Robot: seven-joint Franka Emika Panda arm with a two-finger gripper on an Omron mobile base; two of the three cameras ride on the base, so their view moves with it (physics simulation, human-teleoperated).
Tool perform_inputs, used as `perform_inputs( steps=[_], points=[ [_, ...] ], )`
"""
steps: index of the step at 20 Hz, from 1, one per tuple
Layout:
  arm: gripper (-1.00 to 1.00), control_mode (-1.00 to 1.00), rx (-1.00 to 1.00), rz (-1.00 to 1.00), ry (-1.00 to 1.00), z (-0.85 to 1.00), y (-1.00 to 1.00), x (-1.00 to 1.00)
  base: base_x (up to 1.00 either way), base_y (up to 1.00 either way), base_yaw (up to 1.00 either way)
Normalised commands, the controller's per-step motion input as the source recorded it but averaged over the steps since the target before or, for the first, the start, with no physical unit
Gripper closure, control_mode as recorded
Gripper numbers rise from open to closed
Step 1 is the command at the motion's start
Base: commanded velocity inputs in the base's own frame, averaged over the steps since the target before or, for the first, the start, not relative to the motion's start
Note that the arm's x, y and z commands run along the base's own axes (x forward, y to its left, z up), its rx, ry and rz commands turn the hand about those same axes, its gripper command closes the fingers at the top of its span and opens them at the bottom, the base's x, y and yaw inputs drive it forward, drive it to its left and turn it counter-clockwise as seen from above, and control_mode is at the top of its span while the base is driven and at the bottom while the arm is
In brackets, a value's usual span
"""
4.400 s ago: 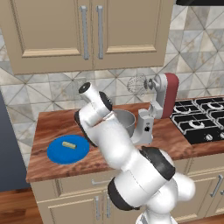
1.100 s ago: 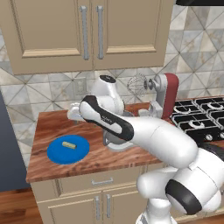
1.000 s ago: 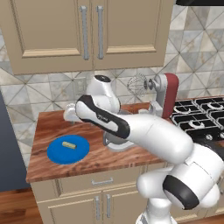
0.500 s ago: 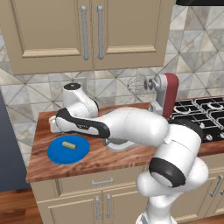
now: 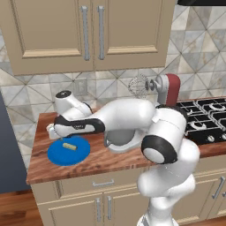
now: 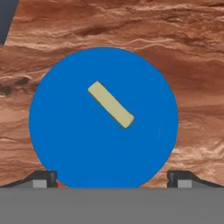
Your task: Add butter and sugar cubes to the stand mixer bowl and then turn on the stand mixer to begin making frosting.
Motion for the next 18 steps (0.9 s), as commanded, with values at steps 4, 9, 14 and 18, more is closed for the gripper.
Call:
perform_inputs(
  steps=[4, 9, 14, 18],
  points=[
    [-1.0, -1.0, 0.0, 0.09, 0.05, -0.41, 0.0, 0.31, 0.0, 0.0, 0.0],
    [-1.0, -1.0, -0.01, 0.11, 0.05, -0.42, 0.0, 0.23, 0.0, 0.0, 0.0],
    [-1.0, -1.0, -0.02, 0.09, 0.03, -0.37, 0.03, 0.18, 0.0, 0.0, 0.0],
    [-1.0, -1.0, -0.03, 0.08, 0.02, -0.35, 0.04, 0.23, 0.0, 0.0, 0.0]
  ],
)
